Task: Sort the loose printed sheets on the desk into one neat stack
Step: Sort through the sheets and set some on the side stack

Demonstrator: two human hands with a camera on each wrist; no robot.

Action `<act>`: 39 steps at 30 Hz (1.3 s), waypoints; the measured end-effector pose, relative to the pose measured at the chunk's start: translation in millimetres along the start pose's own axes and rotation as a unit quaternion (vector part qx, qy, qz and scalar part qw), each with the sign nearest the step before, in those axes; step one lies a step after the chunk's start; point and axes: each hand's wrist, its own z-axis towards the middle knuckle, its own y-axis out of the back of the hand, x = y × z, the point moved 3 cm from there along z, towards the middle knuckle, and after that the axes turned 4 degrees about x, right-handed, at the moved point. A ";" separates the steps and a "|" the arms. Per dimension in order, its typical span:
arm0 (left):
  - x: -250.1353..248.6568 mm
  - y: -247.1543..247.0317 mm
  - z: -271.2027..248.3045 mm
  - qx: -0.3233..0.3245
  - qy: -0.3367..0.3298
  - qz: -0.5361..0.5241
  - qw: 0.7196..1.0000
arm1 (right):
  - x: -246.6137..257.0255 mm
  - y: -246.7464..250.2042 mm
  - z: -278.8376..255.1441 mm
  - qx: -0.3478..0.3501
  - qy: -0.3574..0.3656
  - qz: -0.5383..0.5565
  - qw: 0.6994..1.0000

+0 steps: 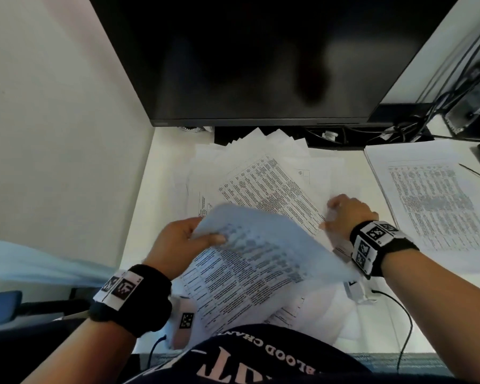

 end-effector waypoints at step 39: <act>21.5 4.4 27.1 -0.100 0.060 -0.107 0.987 | 8.2 -30.8 -65.1 0.112 0.124 0.109 0.980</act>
